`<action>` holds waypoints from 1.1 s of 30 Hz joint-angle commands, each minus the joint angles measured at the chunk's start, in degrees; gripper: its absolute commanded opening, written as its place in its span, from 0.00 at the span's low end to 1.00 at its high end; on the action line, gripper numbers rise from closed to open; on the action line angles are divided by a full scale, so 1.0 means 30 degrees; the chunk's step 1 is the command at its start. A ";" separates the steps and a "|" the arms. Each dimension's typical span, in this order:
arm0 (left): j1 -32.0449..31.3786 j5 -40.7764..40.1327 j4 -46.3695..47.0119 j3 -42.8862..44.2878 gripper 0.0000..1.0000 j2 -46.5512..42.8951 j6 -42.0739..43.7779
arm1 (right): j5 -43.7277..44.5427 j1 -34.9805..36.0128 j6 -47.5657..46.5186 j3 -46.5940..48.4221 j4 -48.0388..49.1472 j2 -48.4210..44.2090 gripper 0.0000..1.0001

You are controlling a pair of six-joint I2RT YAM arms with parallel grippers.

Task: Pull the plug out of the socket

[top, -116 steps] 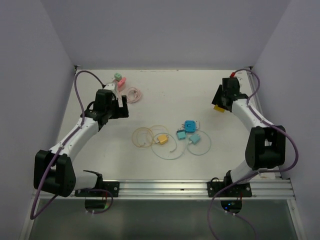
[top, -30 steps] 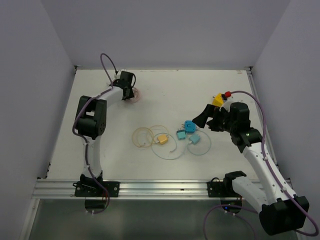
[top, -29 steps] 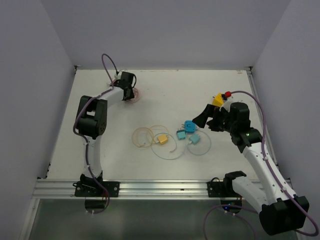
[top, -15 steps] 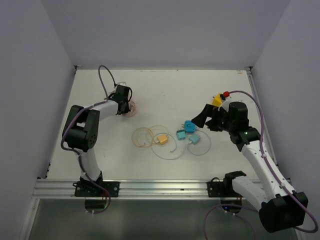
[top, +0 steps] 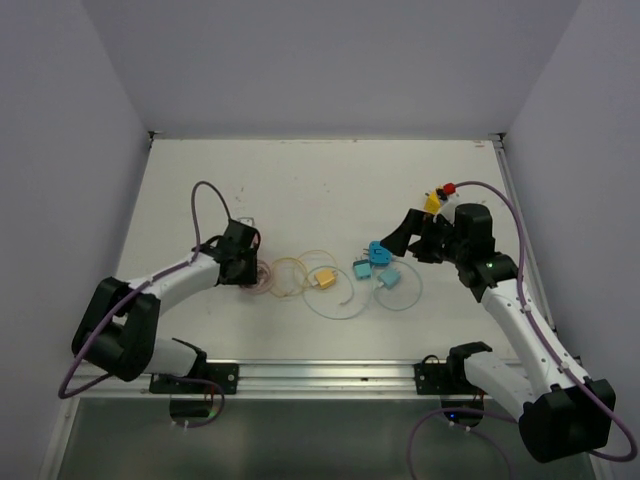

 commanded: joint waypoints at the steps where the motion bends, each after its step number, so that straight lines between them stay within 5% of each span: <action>1: -0.0293 0.0067 -0.2039 -0.0798 0.44 -0.2031 -0.1219 | -0.0519 0.0112 0.0165 -0.0111 0.0875 0.0084 0.99; 6: -0.0264 -0.0372 -0.3179 0.0018 0.74 -0.3938 -0.1368 | -0.0665 0.0113 0.0165 0.0064 0.0875 0.0172 0.99; 11: -0.0089 -0.1046 -0.4383 0.2885 0.93 -0.3882 -0.1455 | -0.0724 0.0142 0.0106 0.0298 0.0699 0.0172 0.99; 22: 0.2634 -0.3506 -0.5147 0.5176 0.94 -0.3473 -0.3037 | -0.0578 0.0142 -0.0099 0.0211 0.0377 0.0055 0.99; 33: 0.3135 -0.4827 -0.3974 0.6260 0.90 -0.0749 -0.4326 | -0.0578 0.0142 -0.0216 0.0094 0.0348 0.0114 0.99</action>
